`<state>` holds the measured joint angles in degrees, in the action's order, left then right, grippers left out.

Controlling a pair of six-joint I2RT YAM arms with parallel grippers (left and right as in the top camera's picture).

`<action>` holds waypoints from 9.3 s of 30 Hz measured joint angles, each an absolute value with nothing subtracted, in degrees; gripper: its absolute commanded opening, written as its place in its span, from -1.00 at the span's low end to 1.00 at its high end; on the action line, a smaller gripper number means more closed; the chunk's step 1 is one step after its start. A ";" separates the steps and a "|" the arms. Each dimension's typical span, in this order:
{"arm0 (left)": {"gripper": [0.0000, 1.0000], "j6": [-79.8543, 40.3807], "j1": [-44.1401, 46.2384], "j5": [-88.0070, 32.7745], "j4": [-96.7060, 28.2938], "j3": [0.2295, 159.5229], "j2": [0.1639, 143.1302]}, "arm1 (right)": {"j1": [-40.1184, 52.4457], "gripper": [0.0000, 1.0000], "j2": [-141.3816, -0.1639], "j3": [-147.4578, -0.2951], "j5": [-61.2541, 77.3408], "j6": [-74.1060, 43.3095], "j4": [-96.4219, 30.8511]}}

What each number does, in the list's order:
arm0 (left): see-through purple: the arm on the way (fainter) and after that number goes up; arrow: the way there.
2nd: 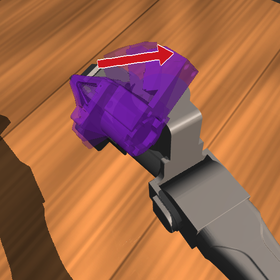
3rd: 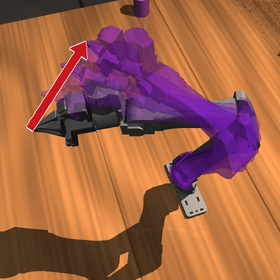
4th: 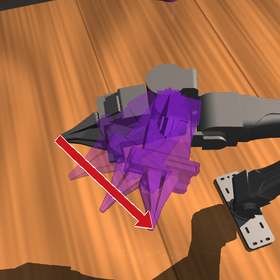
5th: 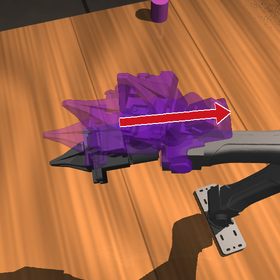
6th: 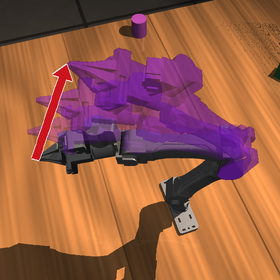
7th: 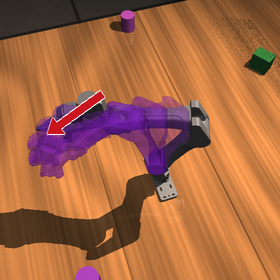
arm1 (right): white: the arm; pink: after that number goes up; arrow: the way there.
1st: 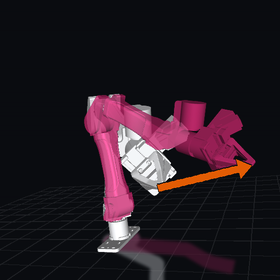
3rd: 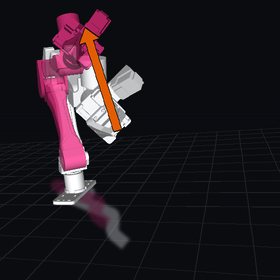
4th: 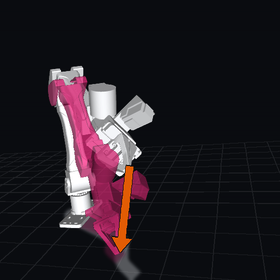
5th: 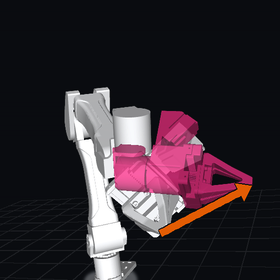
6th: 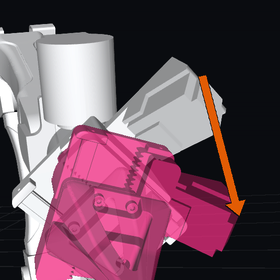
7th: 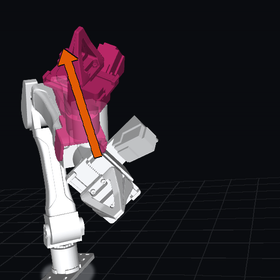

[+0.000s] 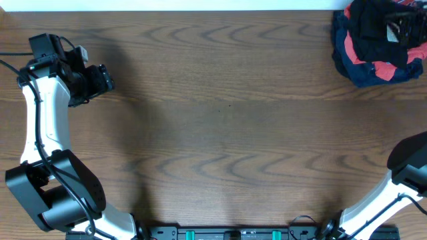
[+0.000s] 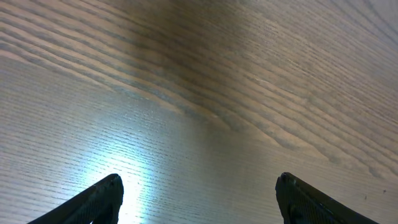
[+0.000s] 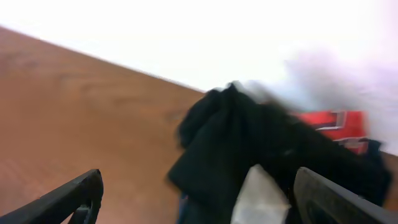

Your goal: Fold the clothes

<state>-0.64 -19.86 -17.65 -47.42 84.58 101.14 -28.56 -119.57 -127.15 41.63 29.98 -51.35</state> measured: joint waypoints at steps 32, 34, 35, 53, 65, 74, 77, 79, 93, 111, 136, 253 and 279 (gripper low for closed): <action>0.62 -0.64 -19.86 -17.65 -47.33 83.90 101.14 | -18.79 0.99 -147.26 -131.13 12.69 0.45 -22.00; 0.94 -0.38 -19.86 -17.61 -47.31 83.90 101.14 | -18.87 0.97 -147.33 -131.33 13.02 0.49 -22.33; 0.96 -0.64 -19.86 -17.61 -47.31 83.90 101.14 | -18.94 0.99 -147.30 -131.39 13.21 0.56 -22.48; 0.96 -1.10 -19.86 -17.63 -47.33 83.90 101.14 | -21.50 0.99 -120.07 -127.24 17.93 5.21 -37.19; 0.96 -1.10 -19.86 -17.63 -47.33 83.88 101.14 | -18.87 0.98 -90.48 -128.01 21.93 -2.92 -61.91; 0.96 -1.10 -19.86 -17.65 -47.33 83.88 101.14 | -18.87 0.99 -82.74 -127.96 22.79 -7.29 -71.46; 0.96 -1.10 -19.86 -17.65 -47.33 83.88 101.14 | -18.87 0.98 -80.68 -127.96 22.24 -7.01 -73.89; 0.96 -1.10 -19.86 -17.65 -47.33 83.88 101.14 | -18.87 0.99 -79.88 -127.96 20.82 -6.50 -75.72; 0.96 -1.10 -19.86 -17.63 -47.31 83.88 101.14 | -15.70 0.98 -74.04 -119.39 13.54 -5.39 -69.06; 0.96 -1.13 -19.86 -17.67 -47.33 83.85 101.14 | -7.62 0.99 -35.27 -49.08 3.81 -9.67 -22.20; 0.96 -1.10 -19.86 -17.65 -47.33 83.83 101.14 | -5.02 0.99 -1.89 -4.64 -0.08 -15.84 -1.34; 0.96 -1.74 -0.30 -0.99 8.86 5.93 16.91 | -4.25 0.99 -0.62 -0.40 -1.06 -8.47 -3.99; 0.96 -1.74 -0.30 -0.82 3.22 1.02 0.75 | -4.25 0.99 -0.62 -0.43 -1.06 -8.47 -3.99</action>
<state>-1.74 -0.30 -0.82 3.22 1.02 0.75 -4.25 -0.62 -0.43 -1.06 -8.47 -3.99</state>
